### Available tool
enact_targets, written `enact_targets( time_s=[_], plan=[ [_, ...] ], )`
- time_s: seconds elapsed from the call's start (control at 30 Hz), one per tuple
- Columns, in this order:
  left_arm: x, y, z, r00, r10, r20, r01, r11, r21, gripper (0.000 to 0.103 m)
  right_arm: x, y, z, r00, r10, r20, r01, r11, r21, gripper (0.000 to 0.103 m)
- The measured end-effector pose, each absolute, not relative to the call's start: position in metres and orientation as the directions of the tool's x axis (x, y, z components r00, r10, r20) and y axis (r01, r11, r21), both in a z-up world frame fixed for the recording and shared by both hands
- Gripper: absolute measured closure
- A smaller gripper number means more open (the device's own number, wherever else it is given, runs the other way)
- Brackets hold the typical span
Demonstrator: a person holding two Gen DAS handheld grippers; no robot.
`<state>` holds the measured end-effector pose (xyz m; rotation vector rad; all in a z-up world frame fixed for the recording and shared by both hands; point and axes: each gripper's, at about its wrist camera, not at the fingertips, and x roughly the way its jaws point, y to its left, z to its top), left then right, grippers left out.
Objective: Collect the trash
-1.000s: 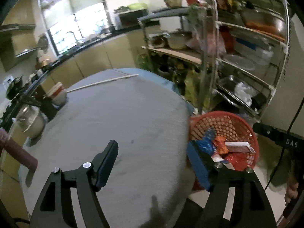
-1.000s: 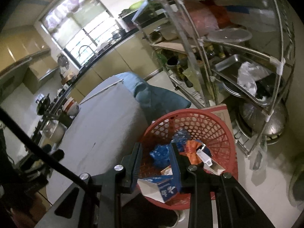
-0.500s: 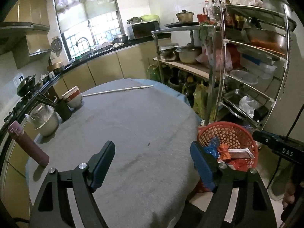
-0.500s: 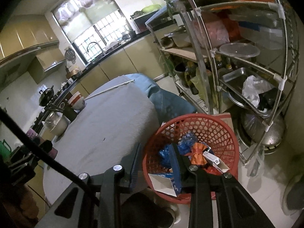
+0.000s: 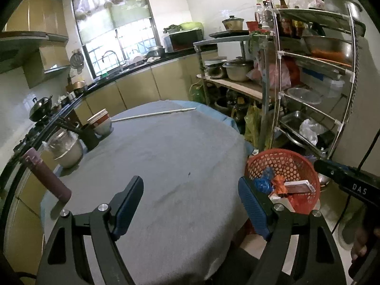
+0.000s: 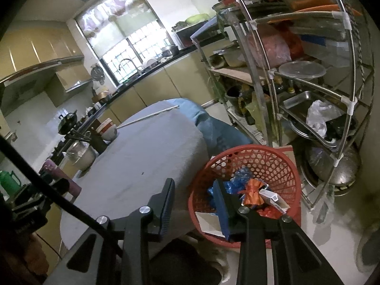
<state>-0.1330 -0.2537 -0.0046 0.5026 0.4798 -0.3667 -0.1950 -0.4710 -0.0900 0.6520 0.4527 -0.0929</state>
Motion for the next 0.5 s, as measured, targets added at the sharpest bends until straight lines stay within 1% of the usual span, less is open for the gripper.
enact_targets(
  time_s=[0.27, 0.5],
  plan=[
    [-0.159, -0.232, -0.002, 0.852, -0.133, -0.507, 0.358, 0.854, 0.378, 0.020, -0.194, -0.446, -0.086, 0.904, 0.134, -0.405, 0.126, 0.824, 0.552, 0.066],
    [-0.180, -0.203, 0.014, 0.892, -0.058, -0.449, 0.243, 0.898, 0.367, 0.020, -0.199, -0.417, -0.065, 0.917, 0.189, -0.352, 0.024, 0.853, 0.521, 0.066]
  ],
)
